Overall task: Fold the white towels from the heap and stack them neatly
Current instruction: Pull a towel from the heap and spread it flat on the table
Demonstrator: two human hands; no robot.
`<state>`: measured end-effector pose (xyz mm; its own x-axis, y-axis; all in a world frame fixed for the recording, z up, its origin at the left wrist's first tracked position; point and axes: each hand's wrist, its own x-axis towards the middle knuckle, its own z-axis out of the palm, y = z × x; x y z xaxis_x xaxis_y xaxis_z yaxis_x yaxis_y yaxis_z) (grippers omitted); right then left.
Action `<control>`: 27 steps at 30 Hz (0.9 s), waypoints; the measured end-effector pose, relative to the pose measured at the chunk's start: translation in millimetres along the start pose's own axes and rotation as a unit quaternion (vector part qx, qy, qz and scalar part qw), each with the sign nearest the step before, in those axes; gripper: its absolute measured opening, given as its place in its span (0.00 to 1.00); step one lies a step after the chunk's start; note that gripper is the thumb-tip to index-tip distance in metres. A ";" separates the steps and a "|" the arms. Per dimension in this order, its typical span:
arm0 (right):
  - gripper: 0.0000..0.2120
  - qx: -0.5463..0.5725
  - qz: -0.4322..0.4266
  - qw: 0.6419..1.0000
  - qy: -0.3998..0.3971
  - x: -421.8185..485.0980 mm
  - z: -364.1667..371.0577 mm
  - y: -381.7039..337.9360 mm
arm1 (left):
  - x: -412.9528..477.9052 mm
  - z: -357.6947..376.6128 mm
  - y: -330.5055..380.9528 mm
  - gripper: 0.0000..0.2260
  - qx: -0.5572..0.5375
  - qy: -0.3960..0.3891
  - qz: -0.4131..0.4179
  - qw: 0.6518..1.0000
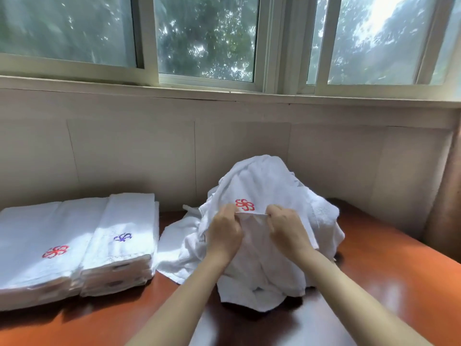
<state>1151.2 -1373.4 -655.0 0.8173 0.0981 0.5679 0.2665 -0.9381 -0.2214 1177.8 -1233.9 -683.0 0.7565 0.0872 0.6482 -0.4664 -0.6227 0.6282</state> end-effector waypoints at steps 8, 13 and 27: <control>0.17 -0.040 -0.139 0.989 -0.042 -49.1 -34.5 -38.4 | -9.2 -74.6 17.9 0.06 -0.034 -0.102 -0.014 0.994; 0.07 -0.194 -0.093 0.967 -0.135 -70.2 -33.7 -38.4 | -35.3 -97.6 26.2 0.20 0.005 -0.225 -0.017 0.974; 0.17 0.410 0.059 0.894 -0.172 -80.9 -87.2 -112.3 | -59.3 -178.2 50.9 0.38 0.054 -0.366 -0.017 0.929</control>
<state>1010.6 -1305.0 -606.9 0.9352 0.2441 0.2566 0.3385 -0.4029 -0.8504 1027.5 -1132.2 -612.8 0.8972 -0.4199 0.1370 -0.4179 -0.7067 0.5709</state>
